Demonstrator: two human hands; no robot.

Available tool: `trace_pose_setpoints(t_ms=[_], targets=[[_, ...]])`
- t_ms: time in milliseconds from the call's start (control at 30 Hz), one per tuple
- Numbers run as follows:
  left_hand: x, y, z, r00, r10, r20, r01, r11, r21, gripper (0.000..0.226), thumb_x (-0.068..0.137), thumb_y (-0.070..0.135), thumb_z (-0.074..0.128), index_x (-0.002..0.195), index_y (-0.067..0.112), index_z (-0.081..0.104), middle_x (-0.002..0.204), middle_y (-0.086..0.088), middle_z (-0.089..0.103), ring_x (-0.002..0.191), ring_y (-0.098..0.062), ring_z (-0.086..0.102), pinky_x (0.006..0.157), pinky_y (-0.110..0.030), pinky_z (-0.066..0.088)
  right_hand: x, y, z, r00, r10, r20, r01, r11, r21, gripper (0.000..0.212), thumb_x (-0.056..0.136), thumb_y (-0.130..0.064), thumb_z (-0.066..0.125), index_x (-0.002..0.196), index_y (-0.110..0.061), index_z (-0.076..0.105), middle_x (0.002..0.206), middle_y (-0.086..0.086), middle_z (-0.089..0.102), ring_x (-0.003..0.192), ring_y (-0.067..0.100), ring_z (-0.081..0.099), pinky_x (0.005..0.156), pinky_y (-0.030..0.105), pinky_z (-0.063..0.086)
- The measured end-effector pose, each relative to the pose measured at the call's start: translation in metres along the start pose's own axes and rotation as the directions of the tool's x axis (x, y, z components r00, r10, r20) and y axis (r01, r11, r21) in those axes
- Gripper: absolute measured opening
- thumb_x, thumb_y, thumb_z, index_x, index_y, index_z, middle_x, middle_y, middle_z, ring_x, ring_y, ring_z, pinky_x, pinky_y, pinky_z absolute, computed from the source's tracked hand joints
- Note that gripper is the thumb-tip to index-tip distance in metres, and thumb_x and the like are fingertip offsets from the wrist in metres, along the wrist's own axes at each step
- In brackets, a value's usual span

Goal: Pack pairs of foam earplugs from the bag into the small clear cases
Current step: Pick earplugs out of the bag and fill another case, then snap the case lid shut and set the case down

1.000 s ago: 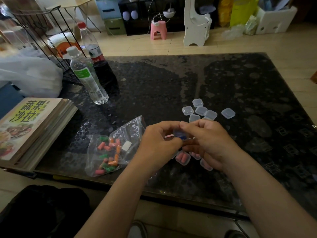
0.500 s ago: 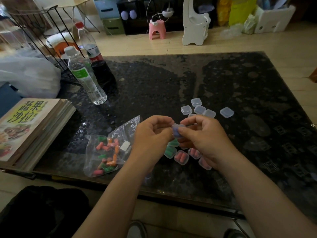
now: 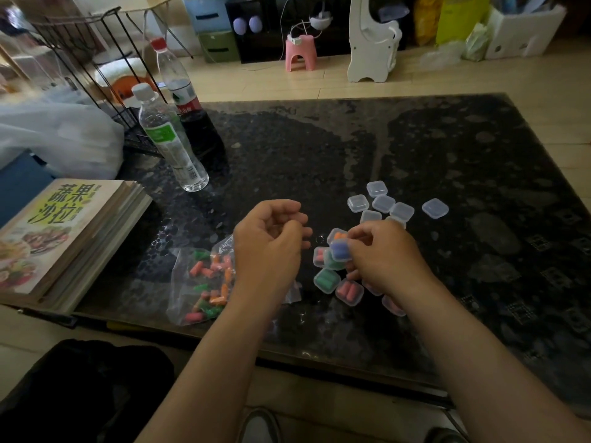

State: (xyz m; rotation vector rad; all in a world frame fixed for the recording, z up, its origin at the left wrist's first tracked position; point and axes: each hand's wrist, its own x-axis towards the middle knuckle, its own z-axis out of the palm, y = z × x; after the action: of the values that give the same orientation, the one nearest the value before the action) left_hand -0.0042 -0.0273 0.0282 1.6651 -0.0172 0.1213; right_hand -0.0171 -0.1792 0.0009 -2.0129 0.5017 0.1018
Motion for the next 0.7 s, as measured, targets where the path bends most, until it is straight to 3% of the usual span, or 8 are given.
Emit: trace_pose_setpoints(t_ms=[133,233,367,433,500,600,700], targets=[[0.004,0.006,-0.018,0.993,0.092,-0.078,-0.093,0.996,-0.012,0.033,0.091,-0.017,0.05,0.092,0.012,0.067,0.08,-0.007,0.072,0.066,-0.012,0.07,0.06,-0.022,0.057,0.001,-0.004,-0.002,1.0,0.03,-0.003,-0.031,0.998,-0.056,0.026,0.099,-0.02,0.063,0.125,-0.019,0.065,0.1,0.003,0.071,0.079,0.015,0.072,0.057,0.027,0.057],[0.006,0.005,-0.037,0.985,0.106,-0.133,-0.103,0.994,0.029,0.031,0.091,-0.017,0.051,0.093,0.009,0.067,0.076,-0.003,0.071,0.064,-0.011,0.069,0.059,-0.021,0.056,0.001,-0.007,0.001,0.999,0.034,-0.003,-0.034,0.996,-0.078,0.029,0.098,-0.022,0.064,0.127,-0.02,0.063,0.097,0.002,0.069,0.081,0.017,0.07,0.057,0.029,0.053],[0.004,-0.004,-0.061,0.981,0.111,-0.158,-0.089,0.986,0.141,0.03,0.092,-0.011,0.056,0.09,0.017,0.067,0.074,0.0,0.071,0.065,-0.01,0.069,0.057,-0.021,0.055,0.003,-0.012,0.01,0.999,0.033,-0.034,-0.036,0.992,-0.12,0.017,0.099,-0.026,0.062,0.116,-0.027,0.064,0.102,0.001,0.067,0.09,0.02,0.07,0.078,0.043,0.062],[0.005,-0.008,-0.071,0.98,0.125,-0.157,-0.09,0.974,0.209,0.032,0.093,-0.008,0.058,0.089,0.023,0.066,0.075,0.0,0.07,0.066,-0.011,0.07,0.058,-0.03,0.06,0.001,-0.015,0.015,0.999,0.035,-0.031,-0.039,0.989,-0.14,0.007,0.099,-0.028,0.06,0.098,-0.036,0.061,0.099,0.0,0.067,0.086,0.022,0.072,0.078,0.048,0.063],[0.005,-0.009,-0.077,0.979,0.139,-0.152,-0.098,0.963,0.25,0.034,0.093,-0.007,0.058,0.088,0.026,0.065,0.075,0.002,0.07,0.068,-0.016,0.071,0.063,-0.038,0.062,0.001,-0.017,0.019,0.998,0.043,-0.043,-0.05,0.983,-0.175,0.014,0.097,-0.031,0.058,0.086,-0.04,0.055,0.097,-0.001,0.067,0.083,0.024,0.073,0.076,0.051,0.063],[0.006,-0.01,-0.081,0.981,0.135,-0.138,-0.095,0.96,0.264,0.033,0.094,-0.005,0.058,0.088,0.027,0.065,0.075,-0.001,0.07,0.07,-0.026,0.069,0.064,-0.047,0.06,-0.001,-0.02,0.022,0.997,0.044,-0.067,-0.056,0.98,-0.189,0.015,0.097,-0.028,0.056,0.088,-0.04,0.056,0.098,-0.003,0.065,0.084,0.022,0.072,0.075,0.051,0.062],[0.009,-0.017,-0.08,0.981,0.138,-0.134,-0.094,0.952,0.292,0.03,0.094,0.005,0.06,0.088,0.033,0.065,0.075,0.0,0.071,0.068,-0.025,0.07,0.066,-0.052,0.061,-0.003,-0.02,0.022,0.996,0.03,-0.081,-0.043,0.985,-0.164,0.012,0.099,-0.025,0.055,0.1,-0.035,0.062,0.099,-0.004,0.066,0.083,0.019,0.07,0.075,0.049,0.063]])
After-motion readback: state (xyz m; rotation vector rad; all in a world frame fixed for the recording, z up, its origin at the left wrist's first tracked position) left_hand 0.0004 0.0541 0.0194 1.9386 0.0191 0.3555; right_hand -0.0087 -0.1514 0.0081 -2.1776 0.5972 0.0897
